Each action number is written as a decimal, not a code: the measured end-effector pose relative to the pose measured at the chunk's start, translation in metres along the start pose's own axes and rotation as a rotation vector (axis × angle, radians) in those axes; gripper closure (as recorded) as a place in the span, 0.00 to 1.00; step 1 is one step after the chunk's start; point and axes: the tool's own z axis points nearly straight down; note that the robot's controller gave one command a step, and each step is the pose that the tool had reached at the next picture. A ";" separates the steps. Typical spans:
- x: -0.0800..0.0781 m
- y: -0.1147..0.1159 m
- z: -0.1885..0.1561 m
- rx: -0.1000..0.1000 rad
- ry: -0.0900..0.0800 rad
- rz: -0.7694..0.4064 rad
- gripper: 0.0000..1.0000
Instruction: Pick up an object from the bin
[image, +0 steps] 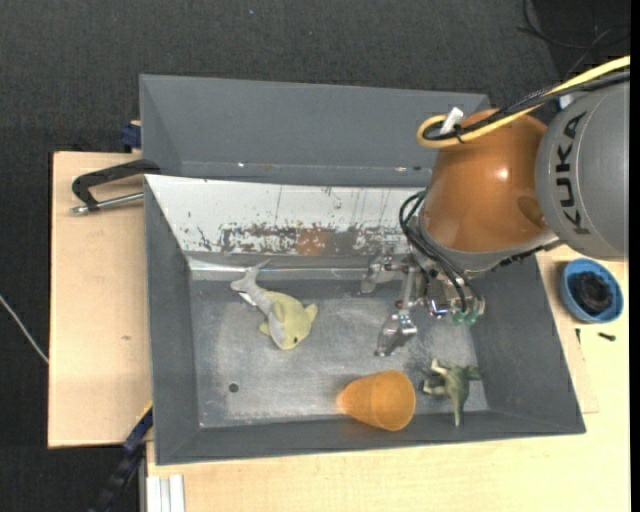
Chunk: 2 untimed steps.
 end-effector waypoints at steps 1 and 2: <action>-0.034 0.058 0.065 -0.003 0.012 -0.269 0.00; -0.049 0.083 0.122 -0.001 0.010 -0.129 0.00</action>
Offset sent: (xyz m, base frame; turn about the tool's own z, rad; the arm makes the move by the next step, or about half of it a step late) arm 0.0290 0.0581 -0.0639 -0.2674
